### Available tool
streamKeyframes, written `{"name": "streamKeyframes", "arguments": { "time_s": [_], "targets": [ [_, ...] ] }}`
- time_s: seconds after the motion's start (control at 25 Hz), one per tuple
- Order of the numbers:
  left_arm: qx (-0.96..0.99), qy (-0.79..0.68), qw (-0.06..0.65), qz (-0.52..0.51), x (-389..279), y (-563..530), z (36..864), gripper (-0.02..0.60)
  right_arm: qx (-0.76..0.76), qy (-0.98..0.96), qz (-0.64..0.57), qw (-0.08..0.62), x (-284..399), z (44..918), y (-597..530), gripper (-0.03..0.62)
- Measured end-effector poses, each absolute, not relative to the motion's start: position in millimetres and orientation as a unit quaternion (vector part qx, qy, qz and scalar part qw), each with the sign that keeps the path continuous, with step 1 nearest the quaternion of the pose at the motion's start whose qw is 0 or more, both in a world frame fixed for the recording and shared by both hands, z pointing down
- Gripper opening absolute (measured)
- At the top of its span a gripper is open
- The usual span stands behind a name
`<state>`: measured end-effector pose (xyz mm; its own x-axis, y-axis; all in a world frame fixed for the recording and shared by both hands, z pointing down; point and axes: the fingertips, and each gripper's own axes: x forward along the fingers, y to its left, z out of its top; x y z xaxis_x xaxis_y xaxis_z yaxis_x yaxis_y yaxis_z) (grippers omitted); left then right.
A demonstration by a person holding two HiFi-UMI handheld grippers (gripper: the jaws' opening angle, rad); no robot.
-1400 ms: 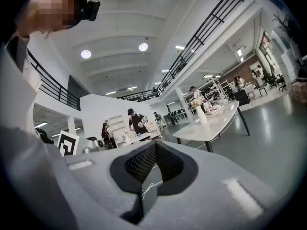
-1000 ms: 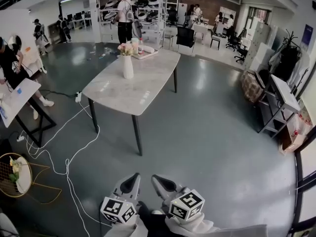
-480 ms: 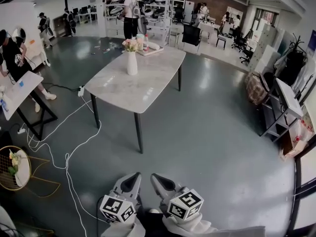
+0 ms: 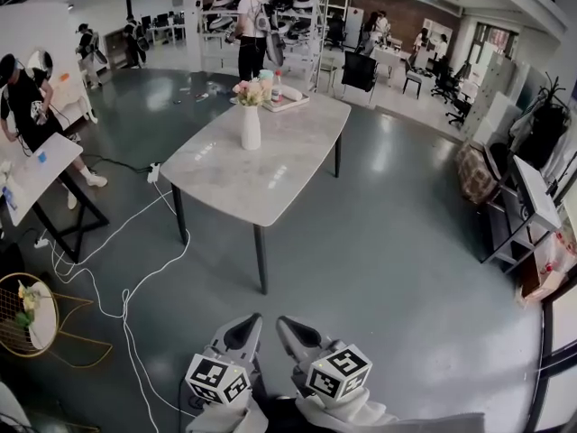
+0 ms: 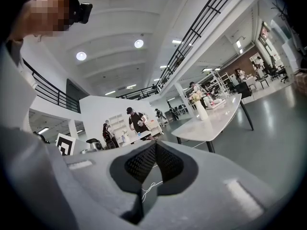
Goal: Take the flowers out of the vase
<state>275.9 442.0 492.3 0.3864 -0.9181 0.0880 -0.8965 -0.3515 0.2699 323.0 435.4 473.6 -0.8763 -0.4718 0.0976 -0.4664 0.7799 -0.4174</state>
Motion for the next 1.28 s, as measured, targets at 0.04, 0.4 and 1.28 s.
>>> {"name": "streamKeyframes", "arguments": {
  "time_s": [0.04,0.4,1.28],
  "targets": [
    [0.821,-0.553,0.138,-0.04,273,433,492,0.002,-0.247,0.943,-0.222,0.005,319,474,427,-0.002],
    [0.824,-0.547,0.142,-0.04,233,356,481,0.002,-0.244,0.941,-0.235,0.001,273,467,351,-0.002],
    [0.836,-0.529,0.143,-0.038,122,244,473,0.003,-0.273,0.934,-0.232,0.018,166,455,237,-0.002]
  ]
}}
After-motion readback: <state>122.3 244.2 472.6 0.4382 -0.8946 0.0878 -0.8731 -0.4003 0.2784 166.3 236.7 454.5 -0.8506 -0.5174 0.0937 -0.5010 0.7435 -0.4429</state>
